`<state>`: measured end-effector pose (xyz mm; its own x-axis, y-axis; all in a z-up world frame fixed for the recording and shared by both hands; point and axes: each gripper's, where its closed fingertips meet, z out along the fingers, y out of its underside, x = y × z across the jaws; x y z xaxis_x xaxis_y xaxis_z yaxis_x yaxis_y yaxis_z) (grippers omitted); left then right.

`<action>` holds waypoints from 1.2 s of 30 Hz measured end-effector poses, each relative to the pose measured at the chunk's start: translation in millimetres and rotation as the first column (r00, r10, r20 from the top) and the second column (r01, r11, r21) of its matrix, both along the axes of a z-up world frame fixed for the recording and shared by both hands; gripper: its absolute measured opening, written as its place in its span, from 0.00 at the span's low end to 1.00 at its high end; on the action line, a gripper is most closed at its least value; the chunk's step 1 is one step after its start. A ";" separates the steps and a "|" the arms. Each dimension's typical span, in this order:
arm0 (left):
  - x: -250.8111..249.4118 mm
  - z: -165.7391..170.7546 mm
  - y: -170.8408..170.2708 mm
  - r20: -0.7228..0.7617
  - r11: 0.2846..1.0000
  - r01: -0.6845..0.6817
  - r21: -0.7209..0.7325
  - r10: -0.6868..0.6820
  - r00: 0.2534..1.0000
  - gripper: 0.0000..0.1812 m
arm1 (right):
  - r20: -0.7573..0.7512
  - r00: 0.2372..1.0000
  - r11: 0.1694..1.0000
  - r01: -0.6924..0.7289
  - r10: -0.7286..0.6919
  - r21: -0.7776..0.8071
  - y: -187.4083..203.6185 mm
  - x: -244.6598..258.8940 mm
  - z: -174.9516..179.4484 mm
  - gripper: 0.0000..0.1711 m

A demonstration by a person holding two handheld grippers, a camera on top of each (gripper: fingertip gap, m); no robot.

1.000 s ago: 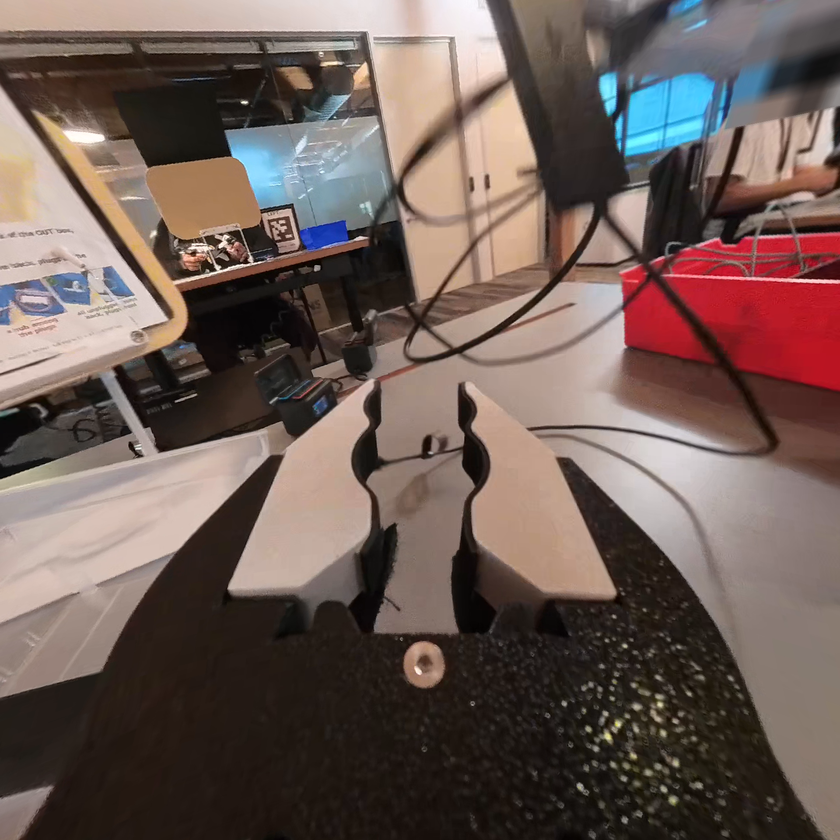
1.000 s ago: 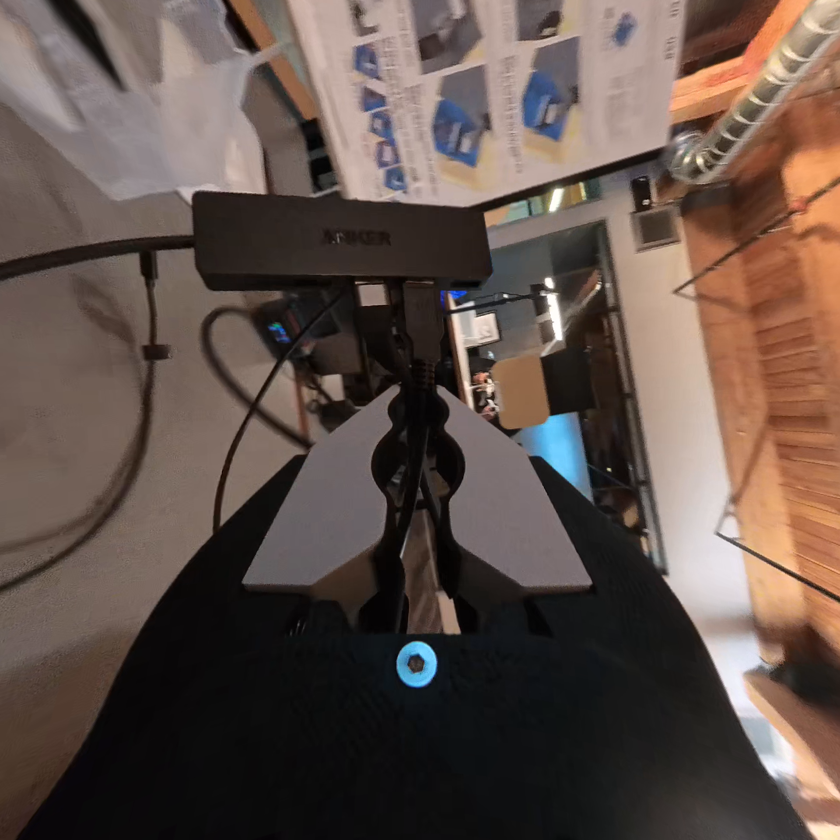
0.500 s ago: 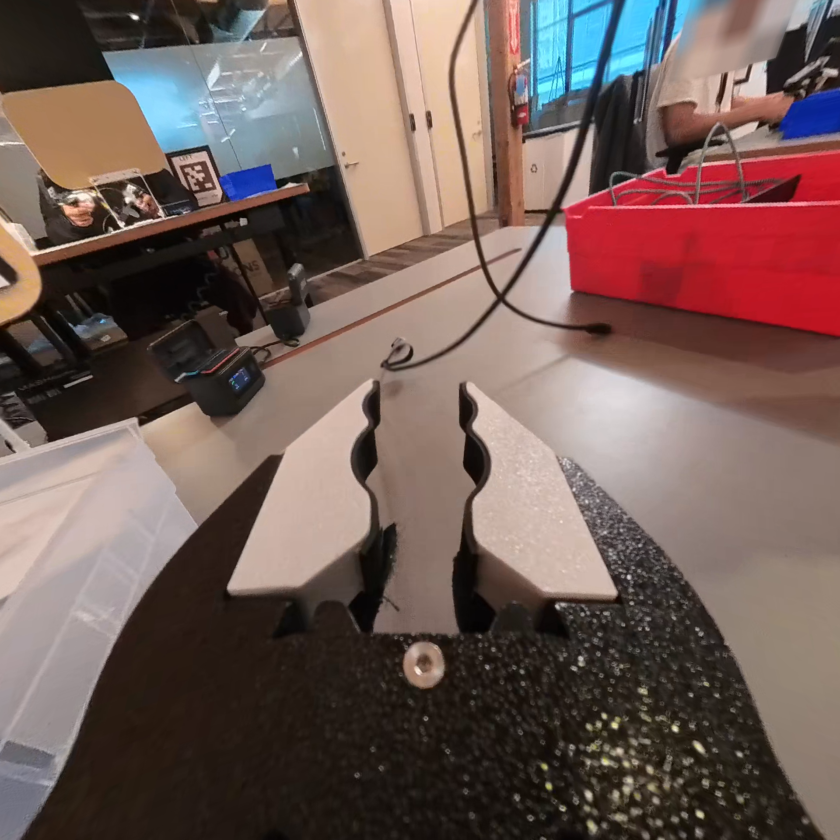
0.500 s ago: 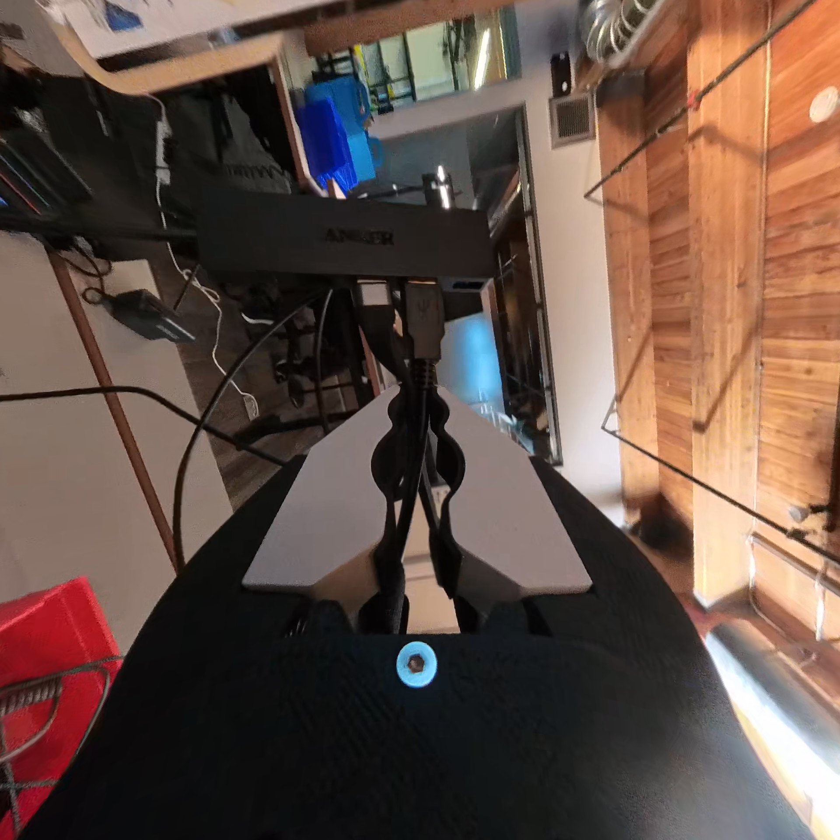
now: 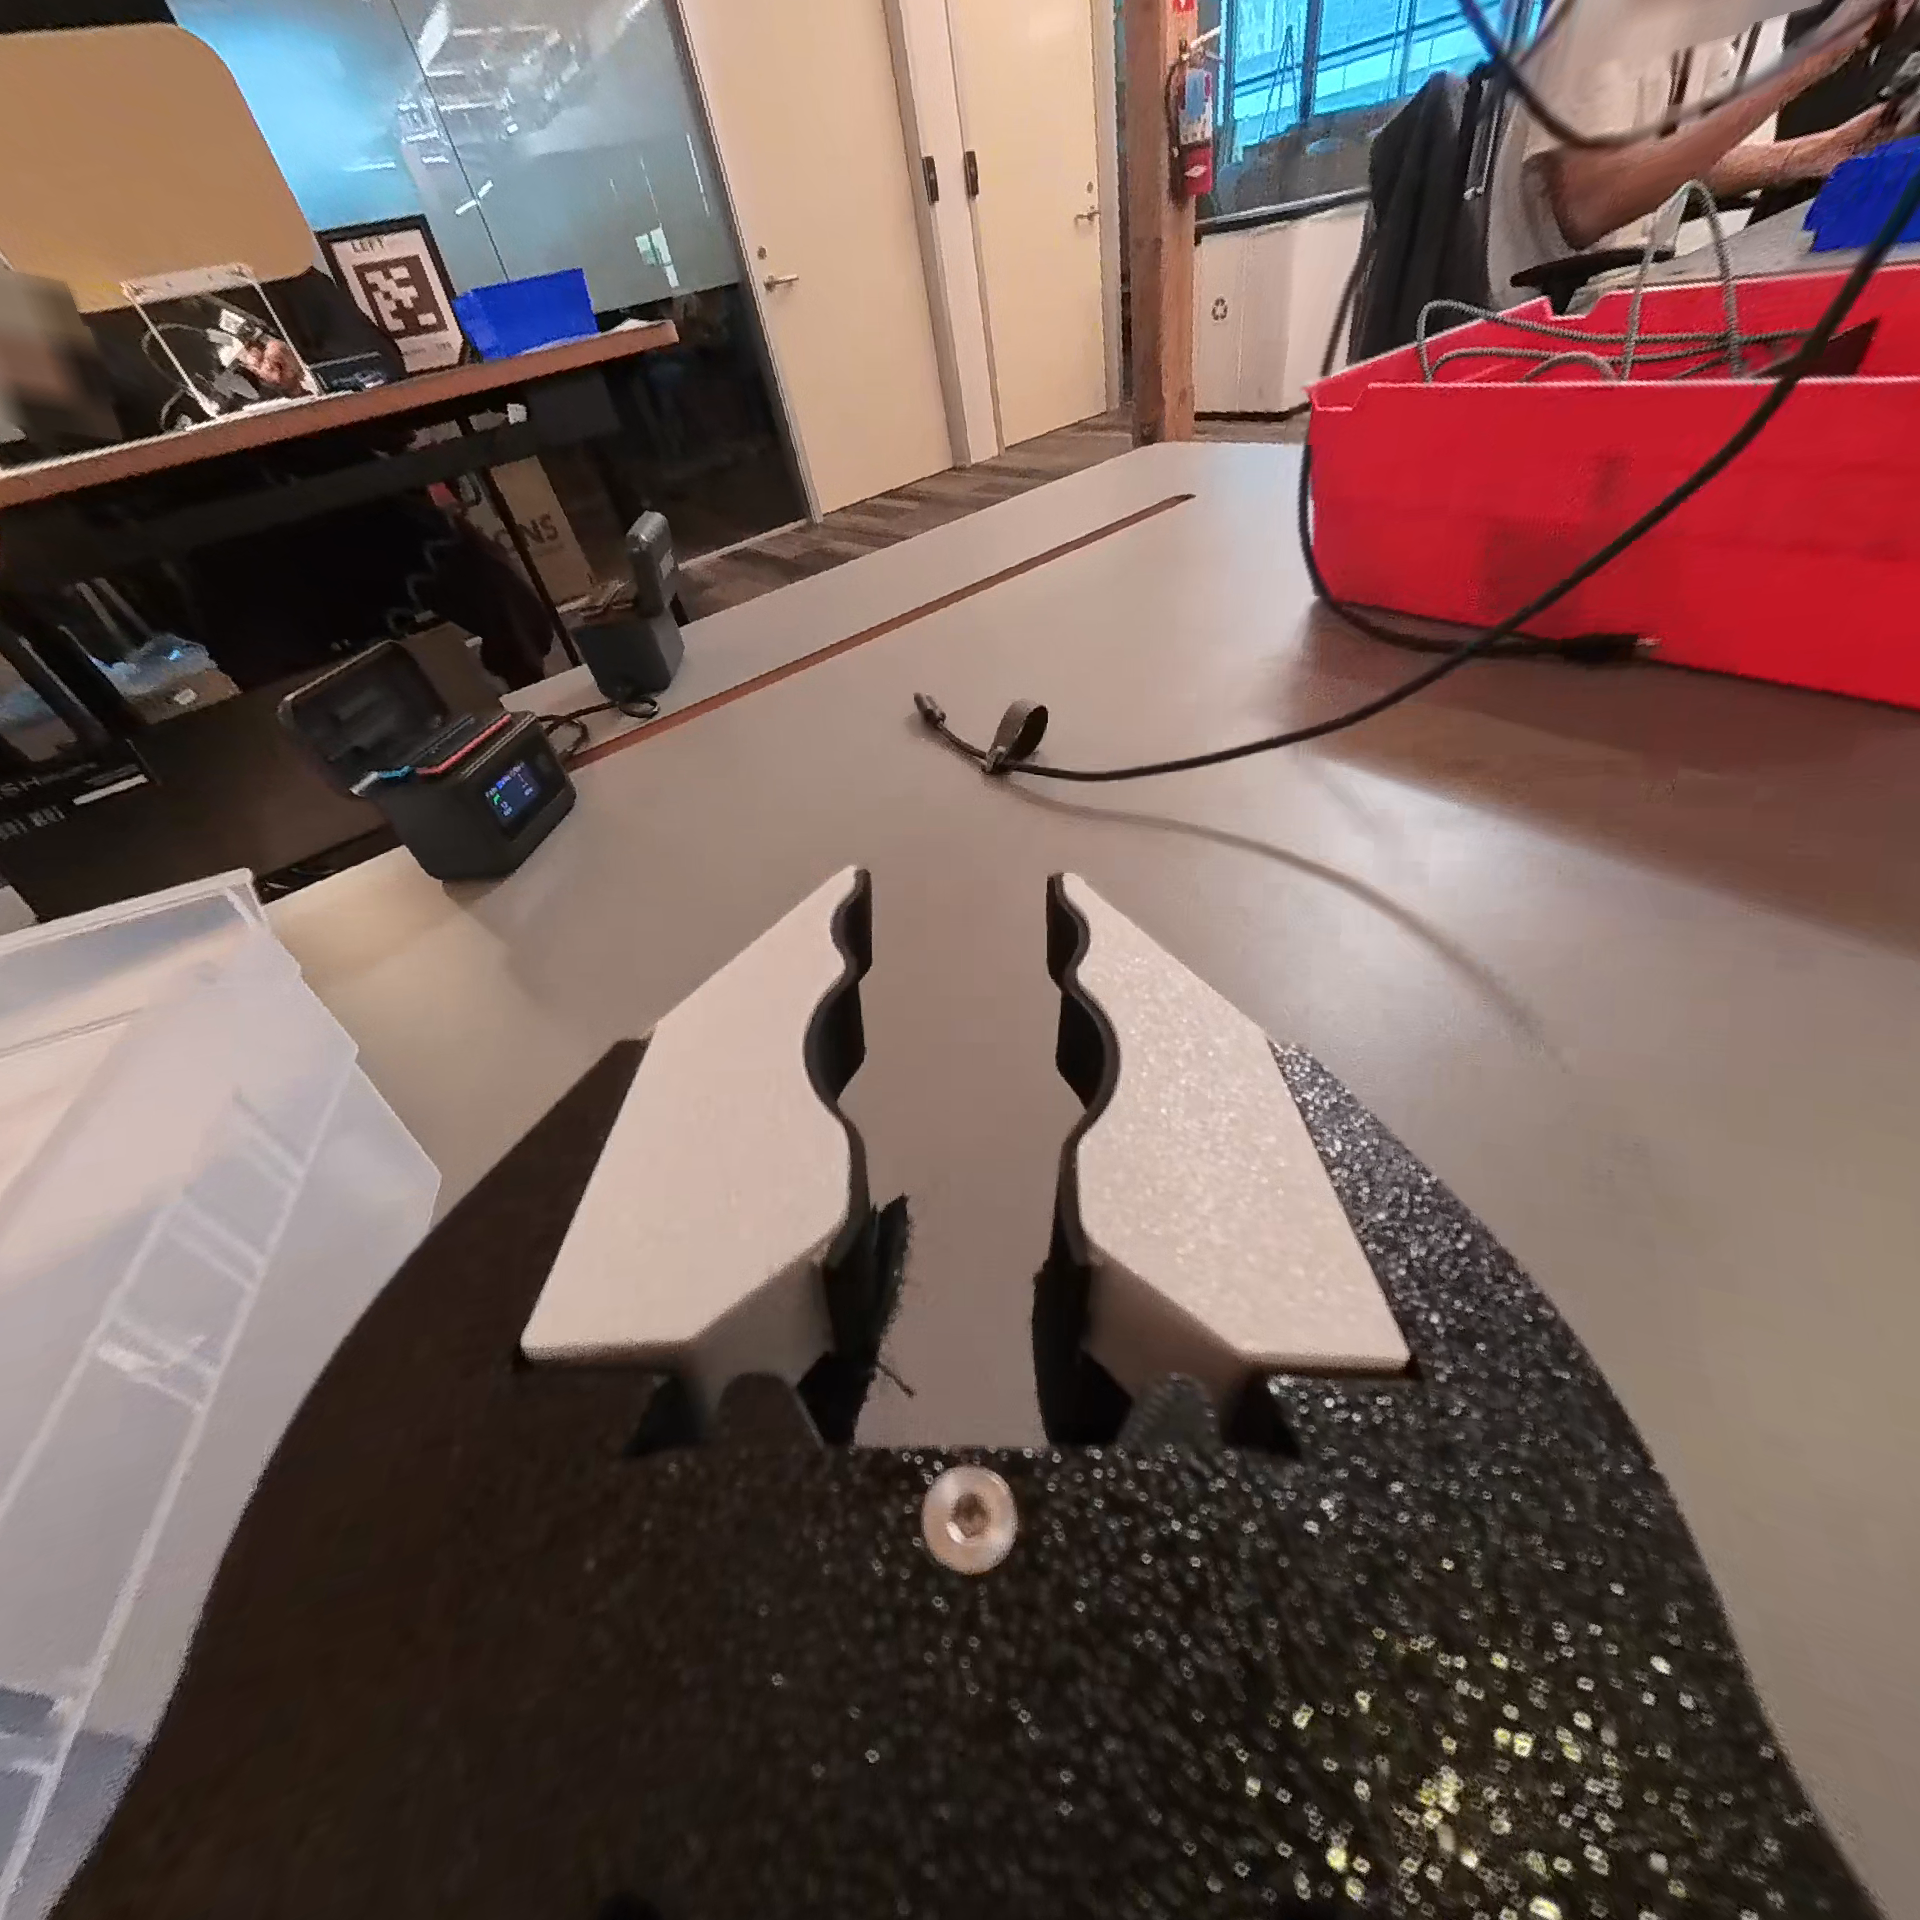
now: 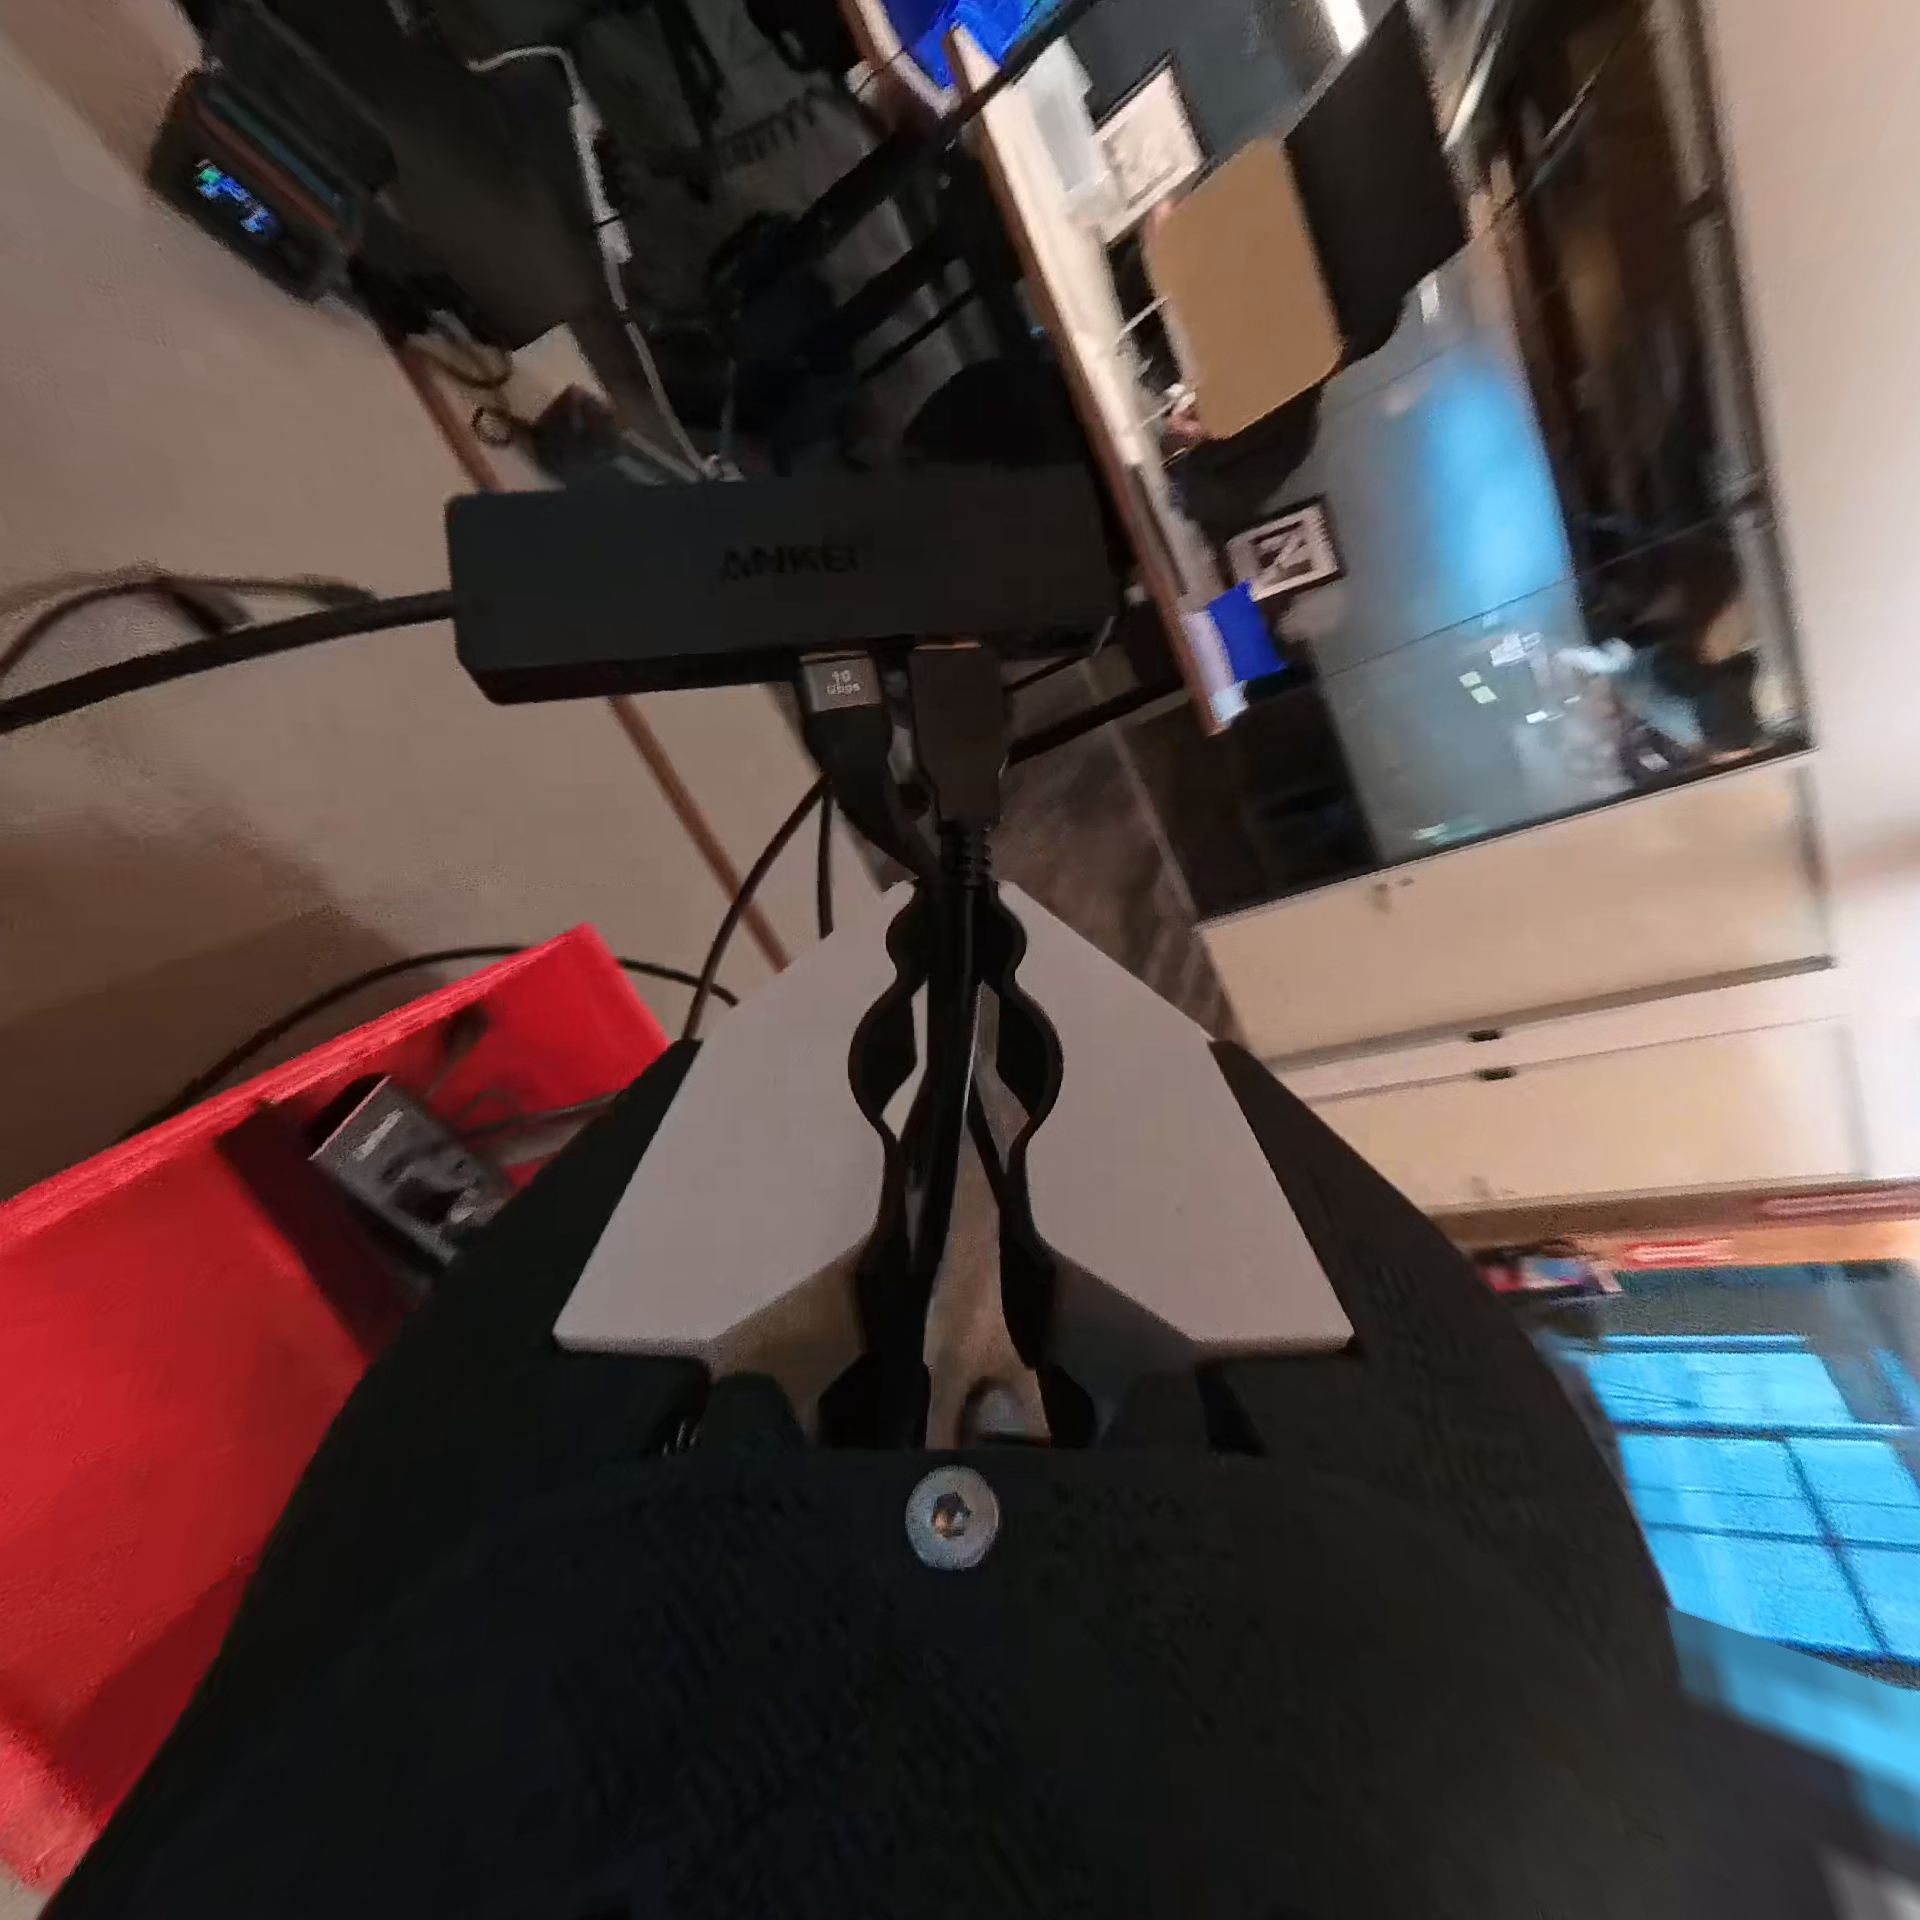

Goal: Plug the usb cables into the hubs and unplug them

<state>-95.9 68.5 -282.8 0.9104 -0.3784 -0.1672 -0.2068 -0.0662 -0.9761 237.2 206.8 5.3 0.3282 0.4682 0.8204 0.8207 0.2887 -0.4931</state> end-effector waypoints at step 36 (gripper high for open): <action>-1.3 -24.3 6.7 -0.028 0.995 -0.006 -0.099 0.004 1.000 0.17 | 0.259 0.966 0.477 0.236 -0.018 -0.847 33.6 56.3 -227.3 0.35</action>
